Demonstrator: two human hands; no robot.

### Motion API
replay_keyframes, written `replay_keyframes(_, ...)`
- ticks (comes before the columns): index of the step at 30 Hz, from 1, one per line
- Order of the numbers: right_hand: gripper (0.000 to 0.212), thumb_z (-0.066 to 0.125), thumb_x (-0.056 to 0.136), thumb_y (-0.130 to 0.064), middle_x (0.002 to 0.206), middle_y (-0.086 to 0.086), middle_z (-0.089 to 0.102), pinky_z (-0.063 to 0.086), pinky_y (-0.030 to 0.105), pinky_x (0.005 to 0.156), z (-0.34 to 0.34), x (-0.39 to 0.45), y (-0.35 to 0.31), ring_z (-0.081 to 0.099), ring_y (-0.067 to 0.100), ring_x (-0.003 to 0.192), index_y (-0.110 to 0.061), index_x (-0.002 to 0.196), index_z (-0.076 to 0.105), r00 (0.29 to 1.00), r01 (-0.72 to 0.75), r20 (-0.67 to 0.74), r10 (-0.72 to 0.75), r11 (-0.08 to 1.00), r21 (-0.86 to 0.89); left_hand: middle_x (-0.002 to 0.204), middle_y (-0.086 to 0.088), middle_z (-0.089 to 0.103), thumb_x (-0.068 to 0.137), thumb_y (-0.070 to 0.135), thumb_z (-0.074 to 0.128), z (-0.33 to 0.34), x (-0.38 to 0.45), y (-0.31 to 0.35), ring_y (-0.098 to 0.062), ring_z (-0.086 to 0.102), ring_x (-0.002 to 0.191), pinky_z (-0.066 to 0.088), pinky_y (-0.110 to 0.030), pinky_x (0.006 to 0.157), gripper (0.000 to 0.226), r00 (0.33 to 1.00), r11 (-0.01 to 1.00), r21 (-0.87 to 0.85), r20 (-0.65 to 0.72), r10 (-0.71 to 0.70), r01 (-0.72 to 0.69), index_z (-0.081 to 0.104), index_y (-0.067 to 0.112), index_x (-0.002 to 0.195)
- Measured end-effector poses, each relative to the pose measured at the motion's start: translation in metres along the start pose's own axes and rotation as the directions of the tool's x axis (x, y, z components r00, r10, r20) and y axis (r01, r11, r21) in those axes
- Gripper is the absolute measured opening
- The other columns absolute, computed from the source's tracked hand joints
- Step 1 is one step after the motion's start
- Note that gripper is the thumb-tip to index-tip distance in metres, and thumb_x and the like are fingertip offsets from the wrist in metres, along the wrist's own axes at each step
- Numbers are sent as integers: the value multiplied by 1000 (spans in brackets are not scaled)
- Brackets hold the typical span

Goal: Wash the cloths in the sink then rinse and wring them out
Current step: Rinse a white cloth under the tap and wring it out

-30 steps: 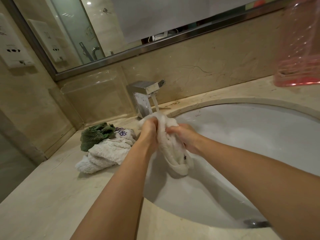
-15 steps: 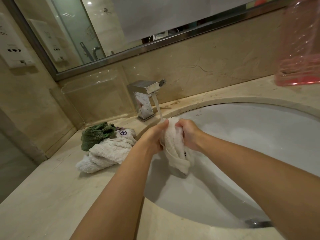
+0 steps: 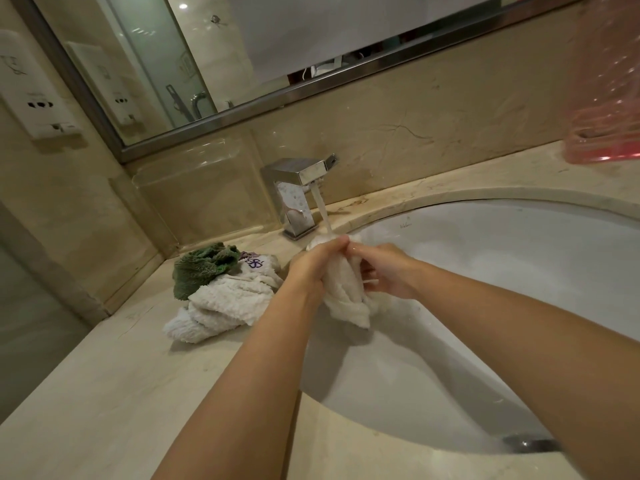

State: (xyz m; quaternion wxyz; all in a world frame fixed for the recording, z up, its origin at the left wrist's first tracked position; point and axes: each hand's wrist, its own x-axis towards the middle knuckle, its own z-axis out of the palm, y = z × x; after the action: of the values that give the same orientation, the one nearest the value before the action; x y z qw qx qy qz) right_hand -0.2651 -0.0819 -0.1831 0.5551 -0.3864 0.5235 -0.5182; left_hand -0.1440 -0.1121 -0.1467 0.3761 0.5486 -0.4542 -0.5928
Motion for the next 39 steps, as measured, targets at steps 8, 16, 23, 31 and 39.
replay_keyframes(8,31,58,95,-24,96,16,68,57,35,78,16,2,-2,65,25,83,4,109,64,998,64,8,-65,987,144,107,-12,68,17,43,89,-10,29,-6,-33,67,94,52,-46,92,115,977,924,-378,-211,-21,-62,57,9,121)
replay_keyframes(16,58,42,91,-64,73,6,57,43,30,74,18,3,-13,53,20,69,-10,80,61,997,32,55,-49,962,271,111,-7,66,71,39,80,-10,-3,6,-30,63,102,50,-44,96,62,951,870,-455,-306,48,-190,58,5,118)
replay_keyframes(23,31,45,102,-22,115,8,69,55,34,84,26,5,-5,66,23,101,-16,131,56,995,50,66,-69,964,262,108,-4,60,79,38,74,-17,0,5,-24,61,103,50,-42,95,54,976,894,-409,-181,117,-183,55,11,123)
replay_keyframes(31,40,44,102,-35,115,14,68,50,45,98,18,8,-13,66,29,104,-9,129,54,990,113,-123,-71,920,376,101,-9,73,46,41,86,-13,8,5,-29,70,92,53,-45,91,78,980,873,-465,-189,66,-148,65,10,114)
replay_keyframes(39,31,61,94,-24,107,15,72,55,34,73,20,-9,-14,70,26,89,-3,115,65,996,23,76,-39,978,205,102,-13,73,45,44,91,-11,6,6,-31,71,91,55,-45,89,84,990,905,-405,-102,96,-130,65,5,114)
